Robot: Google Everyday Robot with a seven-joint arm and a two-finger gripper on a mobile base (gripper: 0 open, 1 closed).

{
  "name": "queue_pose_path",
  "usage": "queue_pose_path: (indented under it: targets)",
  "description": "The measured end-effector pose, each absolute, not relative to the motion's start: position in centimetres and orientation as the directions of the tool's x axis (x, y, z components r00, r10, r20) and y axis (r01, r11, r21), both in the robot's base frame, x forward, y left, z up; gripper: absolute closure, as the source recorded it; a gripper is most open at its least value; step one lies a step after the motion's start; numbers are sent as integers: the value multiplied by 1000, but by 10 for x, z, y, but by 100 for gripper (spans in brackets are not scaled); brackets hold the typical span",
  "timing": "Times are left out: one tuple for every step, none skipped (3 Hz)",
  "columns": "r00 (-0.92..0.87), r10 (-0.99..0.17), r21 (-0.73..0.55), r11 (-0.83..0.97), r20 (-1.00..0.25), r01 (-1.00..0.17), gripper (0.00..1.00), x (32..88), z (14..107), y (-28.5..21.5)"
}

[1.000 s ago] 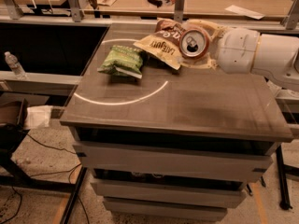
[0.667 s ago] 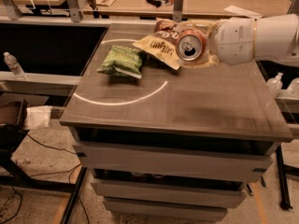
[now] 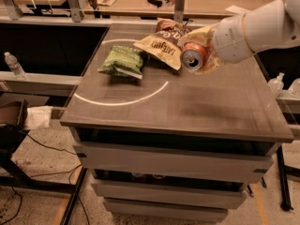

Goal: Knock coke can over

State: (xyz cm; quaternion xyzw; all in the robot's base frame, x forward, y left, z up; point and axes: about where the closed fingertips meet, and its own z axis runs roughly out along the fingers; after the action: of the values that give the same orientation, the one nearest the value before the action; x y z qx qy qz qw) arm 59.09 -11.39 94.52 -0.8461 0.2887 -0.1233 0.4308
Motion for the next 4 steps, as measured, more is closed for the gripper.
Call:
queue_pose_path:
  targets:
    - [809,-586,-726,-574,40,-380,100,596,926,-122]
    - [826,-561,-644,-651,52,-401,100,598,911,-128]
    - [842,-538,-534,-724,39,-437,100,593,893,-134]
    - [847,-532,-431,-766,9,-476,100,590,877,-138]
